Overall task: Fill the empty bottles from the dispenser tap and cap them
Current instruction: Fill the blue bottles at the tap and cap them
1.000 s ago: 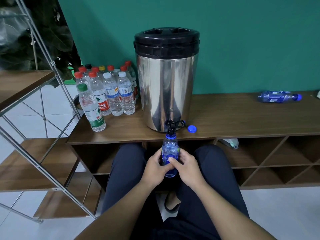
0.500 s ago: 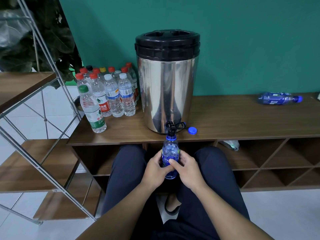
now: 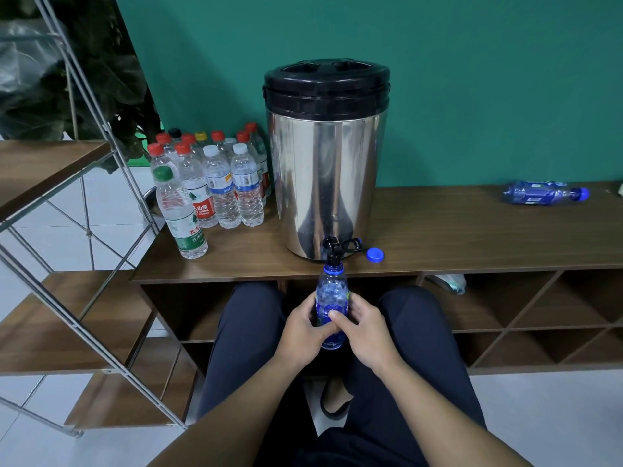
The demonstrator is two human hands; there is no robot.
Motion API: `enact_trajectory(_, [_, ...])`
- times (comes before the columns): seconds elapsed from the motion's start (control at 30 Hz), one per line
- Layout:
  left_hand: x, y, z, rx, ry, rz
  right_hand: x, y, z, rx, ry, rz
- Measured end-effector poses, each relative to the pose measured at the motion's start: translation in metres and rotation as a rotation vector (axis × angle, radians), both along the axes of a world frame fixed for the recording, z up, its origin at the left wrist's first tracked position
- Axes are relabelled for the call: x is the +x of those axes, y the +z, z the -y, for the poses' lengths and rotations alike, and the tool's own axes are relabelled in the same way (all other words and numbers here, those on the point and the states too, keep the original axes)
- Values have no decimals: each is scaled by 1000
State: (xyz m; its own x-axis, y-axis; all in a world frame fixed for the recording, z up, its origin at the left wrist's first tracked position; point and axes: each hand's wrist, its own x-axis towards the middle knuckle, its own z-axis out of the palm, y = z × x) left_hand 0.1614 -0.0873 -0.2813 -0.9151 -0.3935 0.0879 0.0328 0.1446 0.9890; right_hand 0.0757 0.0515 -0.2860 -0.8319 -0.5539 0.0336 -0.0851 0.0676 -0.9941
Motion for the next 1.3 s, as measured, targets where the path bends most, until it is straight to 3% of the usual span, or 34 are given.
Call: enact_trajectory(1.3, [-1, -3, -1, 0, 0, 30, 2, 1, -2, 14, -22, -23])
